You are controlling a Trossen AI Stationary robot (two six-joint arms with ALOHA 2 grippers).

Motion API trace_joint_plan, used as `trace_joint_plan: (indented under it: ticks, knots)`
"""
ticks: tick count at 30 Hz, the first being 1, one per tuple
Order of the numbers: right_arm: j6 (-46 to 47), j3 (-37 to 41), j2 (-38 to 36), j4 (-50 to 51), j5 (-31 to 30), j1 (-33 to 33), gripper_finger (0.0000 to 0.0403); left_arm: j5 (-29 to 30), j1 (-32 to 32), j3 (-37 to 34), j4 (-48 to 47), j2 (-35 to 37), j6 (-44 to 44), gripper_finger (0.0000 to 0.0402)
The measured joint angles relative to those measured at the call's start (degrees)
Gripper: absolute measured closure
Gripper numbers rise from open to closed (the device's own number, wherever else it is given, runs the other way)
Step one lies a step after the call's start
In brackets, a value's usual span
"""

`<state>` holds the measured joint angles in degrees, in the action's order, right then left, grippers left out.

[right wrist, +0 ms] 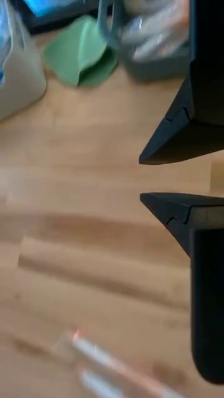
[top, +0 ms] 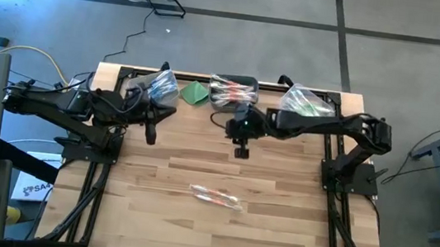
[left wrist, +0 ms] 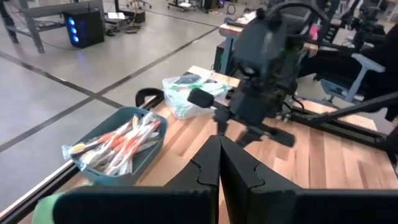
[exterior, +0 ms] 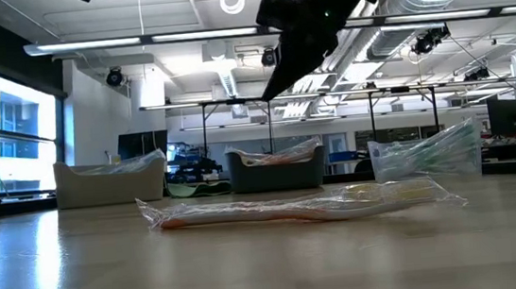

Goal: Pick & Place Toothbrushes
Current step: Put the top orange toothbrush into the blue bin

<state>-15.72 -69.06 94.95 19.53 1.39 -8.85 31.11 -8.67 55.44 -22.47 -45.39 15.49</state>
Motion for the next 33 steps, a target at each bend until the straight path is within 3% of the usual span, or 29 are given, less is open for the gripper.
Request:
trace_joint_plan:
  ticks: [11,19,33]
  knots:
    - [14.1,0.0,0.1,0.0,0.0,9.9,0.0328,-2.6,0.0,0.0,-2.2,0.0,0.0,0.0401]
    - [19.2,0.0,1.2,-0.4,-0.7,15.1,0.0328,-3.4,0.0,0.0,-2.2,0.0,0.0,0.0401]
    - [24.5,0.0,12.4,-4.4,-1.3,20.9,0.0328,-3.7,0.0,0.0,-4.7,0.0,2.8,0.0401]
